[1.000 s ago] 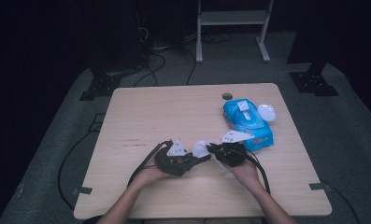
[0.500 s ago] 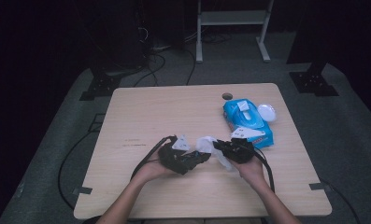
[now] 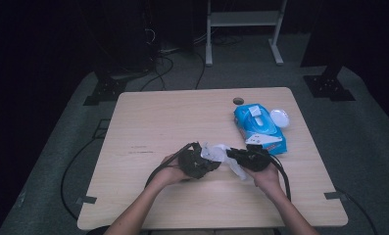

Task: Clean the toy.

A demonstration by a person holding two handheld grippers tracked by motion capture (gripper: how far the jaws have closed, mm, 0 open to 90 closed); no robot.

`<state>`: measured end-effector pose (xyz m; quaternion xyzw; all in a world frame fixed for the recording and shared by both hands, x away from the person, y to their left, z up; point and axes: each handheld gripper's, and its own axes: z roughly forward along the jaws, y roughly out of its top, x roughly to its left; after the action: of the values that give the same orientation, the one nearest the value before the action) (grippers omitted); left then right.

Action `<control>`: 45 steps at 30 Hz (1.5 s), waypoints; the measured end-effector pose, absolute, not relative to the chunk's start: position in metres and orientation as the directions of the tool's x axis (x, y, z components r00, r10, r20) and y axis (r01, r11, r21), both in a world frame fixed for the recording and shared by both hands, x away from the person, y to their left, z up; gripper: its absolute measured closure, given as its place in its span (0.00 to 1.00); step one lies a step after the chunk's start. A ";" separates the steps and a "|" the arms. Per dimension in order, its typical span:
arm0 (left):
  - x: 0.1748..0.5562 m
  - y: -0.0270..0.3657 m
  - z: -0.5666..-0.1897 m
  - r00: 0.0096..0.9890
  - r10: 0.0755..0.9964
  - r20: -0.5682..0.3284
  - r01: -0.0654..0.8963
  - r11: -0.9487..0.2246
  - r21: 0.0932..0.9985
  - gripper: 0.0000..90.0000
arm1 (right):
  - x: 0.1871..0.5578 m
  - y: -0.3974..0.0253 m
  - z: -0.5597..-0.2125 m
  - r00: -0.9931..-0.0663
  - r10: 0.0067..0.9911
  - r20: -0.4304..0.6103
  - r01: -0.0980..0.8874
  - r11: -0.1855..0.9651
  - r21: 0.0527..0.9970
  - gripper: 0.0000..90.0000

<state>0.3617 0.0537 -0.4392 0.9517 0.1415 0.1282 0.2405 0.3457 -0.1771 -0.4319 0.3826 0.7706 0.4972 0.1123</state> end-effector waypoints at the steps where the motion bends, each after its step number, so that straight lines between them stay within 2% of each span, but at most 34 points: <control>1: 0.361 0.054 -0.439 0.927 0.329 0.182 0.202 -0.843 0.498 0.62 | 0.346 -0.177 -0.432 -0.681 0.701 0.211 0.478 0.208 0.853 0.94; 7: 0.356 0.059 -0.439 0.925 0.307 0.223 0.158 -0.846 0.510 0.63 | 0.348 -0.182 -0.430 -0.676 0.699 0.234 0.483 0.180 0.857 0.94; 9: 0.353 0.062 -0.438 0.920 0.301 0.251 0.122 -0.829 0.545 0.63 | 0.347 -0.183 -0.428 -0.676 0.695 0.246 0.487 0.171 0.856 0.94; 12: 0.350 0.067 -0.433 0.924 0.313 0.221 0.117 -0.779 0.616 0.63 | 0.343 -0.183 -0.420 -0.696 0.677 0.240 0.464 0.169 0.869 0.94; 17: 0.346 0.070 -0.427 0.917 0.312 0.249 0.085 -0.762 0.642 0.63 | 0.334 -0.173 -0.405 -0.742 0.622 0.250 0.442 0.173 0.880 0.94; 20: 0.344 0.073 -0.424 0.925 0.309 0.222 0.074 -0.719 0.691 0.63 | 0.329 -0.164 -0.402 -0.772 0.586 0.248 0.429 0.192 0.883 0.94; 25: 0.343 0.079 -0.421 0.931 0.310 0.195 0.069 -0.672 0.737 0.63 | 0.333 -0.169 -0.404 -0.764 0.603 0.231 0.426 0.201 0.882 0.94; 31: 0.344 0.077 -0.428 0.936 0.298 0.185 0.063 -0.662 0.747 0.63 | 0.336 -0.175 -0.406 -0.768 0.580 0.272 0.452 0.190 0.872 0.94; 32: 0.344 0.075 -0.430 0.939 0.292 0.183 0.063 -0.666 0.743 0.63 | 0.335 -0.171 -0.404 -0.781 0.551 0.294 0.453 0.176 0.874 0.94; 36: 0.344 0.077 -0.434 0.943 0.286 0.172 0.058 -0.647 0.760 0.63 | 0.333 -0.166 -0.401 -0.797 0.528 0.292 0.444 0.185 0.877 0.94; 42: 0.345 0.081 -0.433 0.940 0.302 0.160 0.066 -0.619 0.782 0.63 | 0.335 -0.173 -0.405 -0.777 0.558 0.289 0.458 0.187 0.869 0.94; 45: 0.344 0.079 -0.433 0.937 0.302 0.174 0.055 -0.620 0.782 0.63 | 0.333 -0.170 -0.402 -0.784 0.542 0.303 0.456 0.171 0.873 0.94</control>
<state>0.3439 0.0794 -0.4332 0.8881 0.1004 0.1461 0.4240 0.3334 -0.1700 -0.4021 0.3265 0.7643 0.5547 0.0386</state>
